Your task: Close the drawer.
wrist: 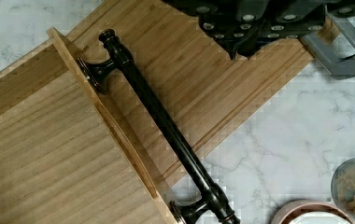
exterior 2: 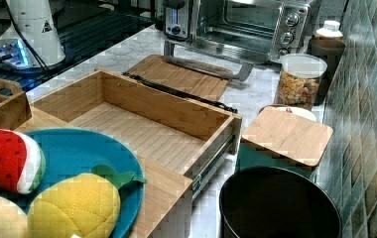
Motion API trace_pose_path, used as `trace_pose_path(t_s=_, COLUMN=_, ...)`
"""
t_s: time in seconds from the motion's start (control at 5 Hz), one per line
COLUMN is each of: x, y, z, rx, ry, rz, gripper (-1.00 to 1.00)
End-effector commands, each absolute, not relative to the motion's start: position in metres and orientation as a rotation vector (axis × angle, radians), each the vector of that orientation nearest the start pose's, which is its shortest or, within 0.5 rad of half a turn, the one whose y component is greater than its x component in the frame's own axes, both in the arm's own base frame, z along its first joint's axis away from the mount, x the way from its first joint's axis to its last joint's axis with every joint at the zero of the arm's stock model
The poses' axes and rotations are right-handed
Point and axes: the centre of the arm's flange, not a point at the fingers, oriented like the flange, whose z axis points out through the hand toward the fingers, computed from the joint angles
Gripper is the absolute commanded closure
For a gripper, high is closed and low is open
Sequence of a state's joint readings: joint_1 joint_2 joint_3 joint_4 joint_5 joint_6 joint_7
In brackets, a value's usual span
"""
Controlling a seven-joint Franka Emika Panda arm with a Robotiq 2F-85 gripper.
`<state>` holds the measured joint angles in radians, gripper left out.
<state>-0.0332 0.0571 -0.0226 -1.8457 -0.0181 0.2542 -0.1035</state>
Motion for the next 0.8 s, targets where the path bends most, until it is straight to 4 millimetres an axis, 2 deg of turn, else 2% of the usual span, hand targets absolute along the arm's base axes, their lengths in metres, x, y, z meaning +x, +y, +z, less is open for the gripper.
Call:
trace_pose_path(t_s=0.2, x=0.569, y=-0.035, z=0.483, rx=-2.968, ry=1.146, rz=0.108, gripper=1.0)
trace_pose_path(t_s=0.4, x=0.569, y=-0.035, z=0.483, rx=-2.968, ry=1.146, rz=0.108, gripper=1.0)
trace_pose_path(t_s=0.6, x=0.561, y=-0.03, z=0.453, rx=-3.009, ry=1.023, rz=-0.049, gripper=1.0)
trace_pose_path(t_s=0.8, x=0.566, y=-0.03, z=0.436, rx=-3.024, ry=0.909, rz=0.0, gripper=1.0)
